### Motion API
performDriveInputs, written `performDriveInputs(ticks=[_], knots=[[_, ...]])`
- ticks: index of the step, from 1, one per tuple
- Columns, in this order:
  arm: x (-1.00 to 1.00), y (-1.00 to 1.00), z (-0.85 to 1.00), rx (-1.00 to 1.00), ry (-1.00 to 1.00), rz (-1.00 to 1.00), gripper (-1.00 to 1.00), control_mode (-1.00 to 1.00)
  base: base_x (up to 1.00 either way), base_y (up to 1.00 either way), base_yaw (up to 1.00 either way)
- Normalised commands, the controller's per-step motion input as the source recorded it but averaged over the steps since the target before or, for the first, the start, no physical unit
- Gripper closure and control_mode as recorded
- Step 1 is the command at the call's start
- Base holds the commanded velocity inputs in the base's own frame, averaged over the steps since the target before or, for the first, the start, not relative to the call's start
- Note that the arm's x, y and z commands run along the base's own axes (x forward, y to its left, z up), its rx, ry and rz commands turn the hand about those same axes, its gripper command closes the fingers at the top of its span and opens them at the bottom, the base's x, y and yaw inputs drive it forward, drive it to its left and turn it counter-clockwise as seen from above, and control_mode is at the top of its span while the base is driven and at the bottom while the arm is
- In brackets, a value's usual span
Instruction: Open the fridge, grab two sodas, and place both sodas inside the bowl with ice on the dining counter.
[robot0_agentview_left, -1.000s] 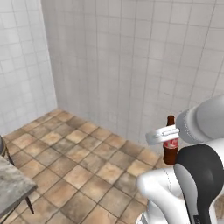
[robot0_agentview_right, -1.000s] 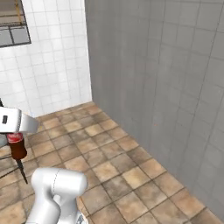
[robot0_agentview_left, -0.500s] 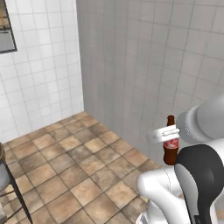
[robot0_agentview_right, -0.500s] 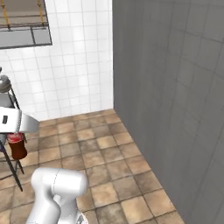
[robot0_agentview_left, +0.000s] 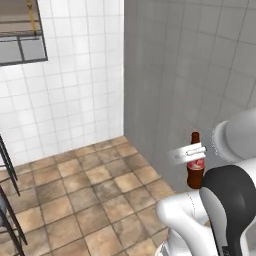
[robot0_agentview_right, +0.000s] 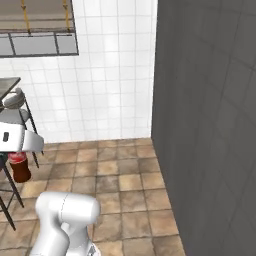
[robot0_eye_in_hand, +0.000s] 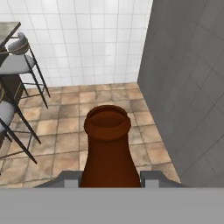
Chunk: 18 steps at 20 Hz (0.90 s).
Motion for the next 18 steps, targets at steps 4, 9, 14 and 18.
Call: performDriveInputs(ticks=[4, 9, 14, 18], knots=[[0.00, 0.00, 0.00, 0.00, 0.00, 0.00, 1.00, 1.00, 0.98, -0.44, 0.41], [0.00, 0.00, 0.00, 0.00, 0.00, 0.00, 1.00, 1.00, 0.98, -0.47, 0.40], [0.00, 0.00, 0.00, 0.00, 0.00, 0.00, 1.00, 1.00, 0.96, -0.48, 0.40], [0.00, 0.00, 0.00, 0.00, 0.00, 0.00, 1.00, 1.00, 0.88, -0.43, 0.43]])
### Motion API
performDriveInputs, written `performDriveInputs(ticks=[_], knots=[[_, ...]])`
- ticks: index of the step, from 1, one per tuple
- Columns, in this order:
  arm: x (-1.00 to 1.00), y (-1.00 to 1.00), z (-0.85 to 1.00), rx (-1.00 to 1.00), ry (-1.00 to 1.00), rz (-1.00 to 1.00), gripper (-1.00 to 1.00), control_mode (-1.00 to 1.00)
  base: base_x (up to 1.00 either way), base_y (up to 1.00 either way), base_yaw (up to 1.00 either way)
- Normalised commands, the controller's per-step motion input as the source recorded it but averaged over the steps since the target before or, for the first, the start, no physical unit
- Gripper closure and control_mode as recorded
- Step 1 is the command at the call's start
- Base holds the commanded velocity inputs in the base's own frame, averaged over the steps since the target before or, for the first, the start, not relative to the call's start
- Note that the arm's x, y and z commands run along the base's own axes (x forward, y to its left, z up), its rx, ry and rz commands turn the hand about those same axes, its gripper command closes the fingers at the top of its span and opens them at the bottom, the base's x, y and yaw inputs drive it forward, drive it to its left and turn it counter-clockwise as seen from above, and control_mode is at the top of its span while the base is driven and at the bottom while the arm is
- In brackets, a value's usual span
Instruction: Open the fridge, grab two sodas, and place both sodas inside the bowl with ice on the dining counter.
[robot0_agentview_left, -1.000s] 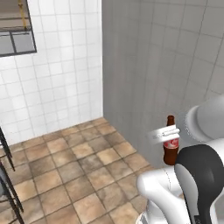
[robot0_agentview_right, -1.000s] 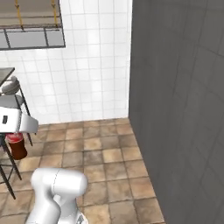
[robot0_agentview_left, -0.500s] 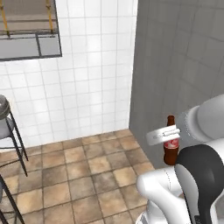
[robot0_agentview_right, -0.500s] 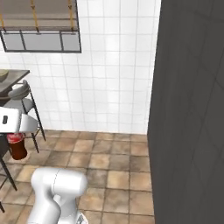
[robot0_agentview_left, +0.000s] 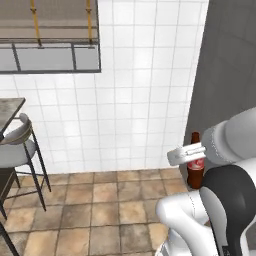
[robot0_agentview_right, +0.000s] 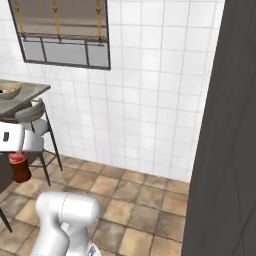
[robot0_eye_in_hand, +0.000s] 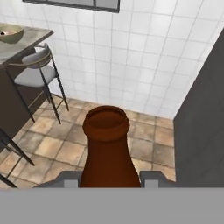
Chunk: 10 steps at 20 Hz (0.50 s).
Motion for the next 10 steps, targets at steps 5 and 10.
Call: performDriveInputs(ticks=[5, 10], knots=[[0.00, 0.00, 0.00, 0.00, 0.00, 0.00, 1.00, 1.00, 0.99, -0.33, 0.45], [0.00, 0.00, 0.00, 0.00, 0.00, 0.00, 1.00, 1.00, 0.98, -0.35, 0.44]])
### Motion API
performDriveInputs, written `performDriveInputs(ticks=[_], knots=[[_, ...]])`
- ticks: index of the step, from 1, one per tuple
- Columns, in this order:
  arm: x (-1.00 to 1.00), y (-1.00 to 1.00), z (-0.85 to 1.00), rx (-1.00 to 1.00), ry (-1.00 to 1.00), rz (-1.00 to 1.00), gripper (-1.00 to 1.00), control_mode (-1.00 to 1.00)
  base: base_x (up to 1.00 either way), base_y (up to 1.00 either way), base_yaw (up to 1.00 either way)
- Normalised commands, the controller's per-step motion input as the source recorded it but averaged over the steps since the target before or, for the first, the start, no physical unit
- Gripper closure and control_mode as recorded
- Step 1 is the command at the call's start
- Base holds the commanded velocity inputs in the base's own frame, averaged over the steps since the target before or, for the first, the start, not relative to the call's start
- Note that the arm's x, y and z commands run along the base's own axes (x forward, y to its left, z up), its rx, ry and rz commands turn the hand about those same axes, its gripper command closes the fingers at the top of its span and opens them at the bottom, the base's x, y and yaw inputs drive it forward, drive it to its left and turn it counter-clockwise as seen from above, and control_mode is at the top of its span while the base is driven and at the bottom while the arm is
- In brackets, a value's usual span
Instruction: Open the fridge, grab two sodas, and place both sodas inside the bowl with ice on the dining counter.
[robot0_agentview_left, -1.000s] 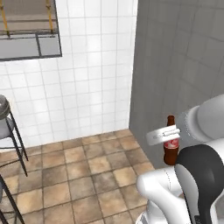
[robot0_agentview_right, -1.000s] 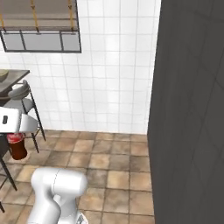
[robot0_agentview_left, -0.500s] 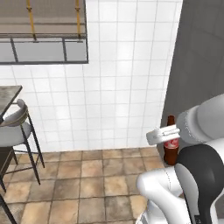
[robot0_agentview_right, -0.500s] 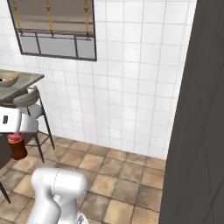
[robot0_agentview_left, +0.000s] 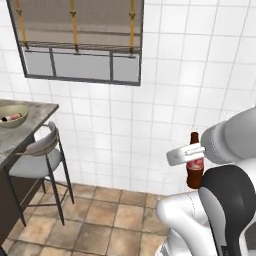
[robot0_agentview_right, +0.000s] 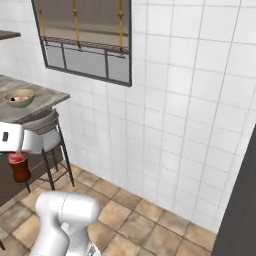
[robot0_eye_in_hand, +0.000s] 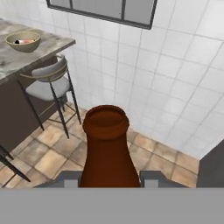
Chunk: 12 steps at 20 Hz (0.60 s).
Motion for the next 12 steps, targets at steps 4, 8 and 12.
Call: performDriveInputs(ticks=[4, 8, 12], knots=[[0.00, 0.00, 0.00, 0.00, 0.00, 0.00, 1.00, 1.00, 0.96, -0.35, 0.44], [0.00, 0.00, 0.00, 0.00, 0.00, 0.00, 1.00, 1.00, 0.96, -0.31, 0.46], [0.00, 0.00, 0.00, 0.00, 0.00, 0.00, 1.00, 1.00, 0.93, -0.28, 0.48]])
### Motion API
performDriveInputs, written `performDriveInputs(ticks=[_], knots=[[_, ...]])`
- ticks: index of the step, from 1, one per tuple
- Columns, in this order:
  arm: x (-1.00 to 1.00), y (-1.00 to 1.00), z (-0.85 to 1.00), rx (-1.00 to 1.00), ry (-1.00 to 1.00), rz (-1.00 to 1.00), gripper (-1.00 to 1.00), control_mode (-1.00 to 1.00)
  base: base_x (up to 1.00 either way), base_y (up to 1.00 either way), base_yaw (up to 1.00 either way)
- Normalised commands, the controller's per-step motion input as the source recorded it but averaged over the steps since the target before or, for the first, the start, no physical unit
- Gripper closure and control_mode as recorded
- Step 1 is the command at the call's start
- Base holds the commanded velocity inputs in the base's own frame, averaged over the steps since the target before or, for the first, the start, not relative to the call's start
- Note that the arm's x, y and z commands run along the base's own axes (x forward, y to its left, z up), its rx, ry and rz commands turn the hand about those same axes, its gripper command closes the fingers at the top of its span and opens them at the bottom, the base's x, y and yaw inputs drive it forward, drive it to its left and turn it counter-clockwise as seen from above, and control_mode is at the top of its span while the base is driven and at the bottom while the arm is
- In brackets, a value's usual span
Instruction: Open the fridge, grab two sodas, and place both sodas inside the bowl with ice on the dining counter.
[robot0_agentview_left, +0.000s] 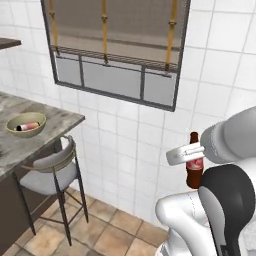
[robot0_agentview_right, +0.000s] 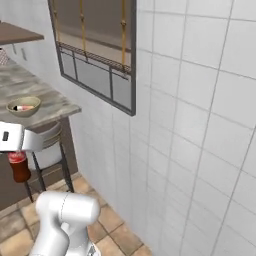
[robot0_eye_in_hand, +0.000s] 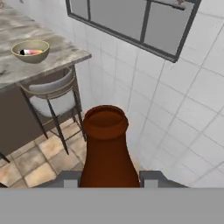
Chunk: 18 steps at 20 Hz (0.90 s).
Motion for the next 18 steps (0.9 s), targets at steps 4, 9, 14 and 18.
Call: performDriveInputs(ticks=[4, 9, 14, 18], knots=[[0.00, 0.00, 0.00, 0.00, 0.00, 0.00, 1.00, 1.00, 0.92, -0.10, 0.49], [0.00, 0.00, 0.00, 0.00, 0.00, 0.00, 1.00, 1.00, 0.78, 0.00, 0.49], [0.00, 0.00, 0.00, 0.00, 0.00, 0.00, 1.00, 1.00, 0.74, 0.29, 0.40], [0.00, 0.00, 0.00, 0.00, 0.00, 0.00, 1.00, 1.00, 0.83, 0.39, 0.34]])
